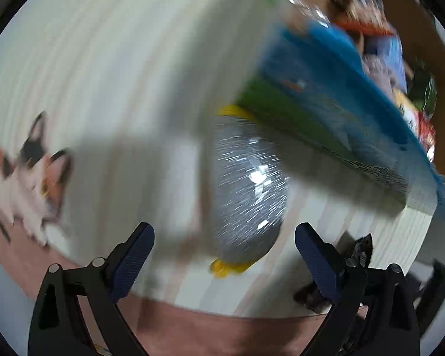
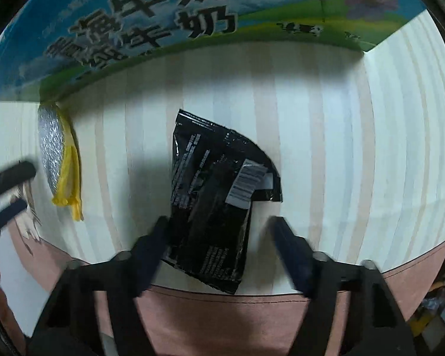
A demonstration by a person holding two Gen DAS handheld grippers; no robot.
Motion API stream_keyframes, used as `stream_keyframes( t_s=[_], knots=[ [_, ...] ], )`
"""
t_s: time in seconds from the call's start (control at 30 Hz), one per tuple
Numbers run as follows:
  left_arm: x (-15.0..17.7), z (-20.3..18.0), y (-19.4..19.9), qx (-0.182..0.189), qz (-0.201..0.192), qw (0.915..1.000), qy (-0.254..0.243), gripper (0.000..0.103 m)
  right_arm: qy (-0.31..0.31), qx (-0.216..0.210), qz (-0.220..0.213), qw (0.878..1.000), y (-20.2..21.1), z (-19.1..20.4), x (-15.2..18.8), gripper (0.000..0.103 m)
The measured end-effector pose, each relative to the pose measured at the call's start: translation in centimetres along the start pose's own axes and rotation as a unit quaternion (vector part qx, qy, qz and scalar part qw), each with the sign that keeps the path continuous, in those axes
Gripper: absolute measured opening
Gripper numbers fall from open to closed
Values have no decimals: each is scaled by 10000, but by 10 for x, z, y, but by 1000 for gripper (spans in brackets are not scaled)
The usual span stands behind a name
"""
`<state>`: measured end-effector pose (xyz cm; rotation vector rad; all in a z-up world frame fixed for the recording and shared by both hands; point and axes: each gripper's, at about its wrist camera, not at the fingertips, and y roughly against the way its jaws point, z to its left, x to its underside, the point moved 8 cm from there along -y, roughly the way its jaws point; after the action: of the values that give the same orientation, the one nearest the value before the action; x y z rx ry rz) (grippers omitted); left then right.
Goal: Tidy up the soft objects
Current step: 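Grasp the silver scrubber with the left tool while the right tool grasps the black bag, then place the scrubber in the box with the left tool while the right tool places the black bag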
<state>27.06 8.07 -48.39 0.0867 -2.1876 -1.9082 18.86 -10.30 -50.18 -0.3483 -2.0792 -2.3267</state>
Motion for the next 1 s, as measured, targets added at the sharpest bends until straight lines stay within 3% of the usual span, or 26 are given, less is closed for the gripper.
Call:
stream_keyframes(
  t_s=[0.03,0.1,0.17,0.23,0.33,0.47,0.63,0.8,1.0],
  knots=[
    [-4,-6,-7,-85,29,9999,-99,97,101,76,4,9999,0,6,2,53],
    [-8,-11,-14,-240,-3,9994,-239,95,342,326,42,9989,0,13,9,52],
    [-9,-14,-20,-432,-52,9983,-395,71,470,421,115,9979,-4,21,17,52],
    [-12,-14,-22,-585,-177,9969,-501,68,472,348,207,9981,-10,27,25,55],
    [-8,-8,-17,-590,-303,9968,-452,48,248,157,276,9992,-18,27,29,58],
    [2,17,-8,-618,-261,9968,-432,46,515,427,131,9977,-19,39,36,51],
    [26,25,9,-514,-386,9970,-435,46,631,222,160,9976,-15,56,48,46],
    [44,19,61,-62,-770,9957,-515,46,882,-244,-50,9958,23,80,65,46],
    [46,-18,153,439,-1400,9841,-997,46,979,-969,-544,9890,102,107,61,46]
  ],
)
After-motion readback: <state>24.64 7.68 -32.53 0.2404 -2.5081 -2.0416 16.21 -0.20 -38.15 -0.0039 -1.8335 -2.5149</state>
